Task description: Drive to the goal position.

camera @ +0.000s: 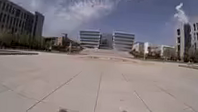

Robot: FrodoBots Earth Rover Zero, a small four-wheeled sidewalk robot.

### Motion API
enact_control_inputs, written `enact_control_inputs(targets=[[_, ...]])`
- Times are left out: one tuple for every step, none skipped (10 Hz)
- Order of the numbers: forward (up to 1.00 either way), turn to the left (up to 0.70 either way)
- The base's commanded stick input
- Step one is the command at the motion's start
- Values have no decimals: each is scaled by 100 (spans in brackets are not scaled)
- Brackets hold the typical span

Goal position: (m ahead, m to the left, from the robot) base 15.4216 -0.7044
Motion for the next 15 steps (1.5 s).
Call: enact_control_inputs(targets=[[70, 0], [70, 0], [70, 0], [70, 0], [70, 0], [70, 0], [70, 0], [70, 6], [70, 25], [70, 30], [70, 17], [70, 2], [70, 3], [70, 3], [70, 2]])
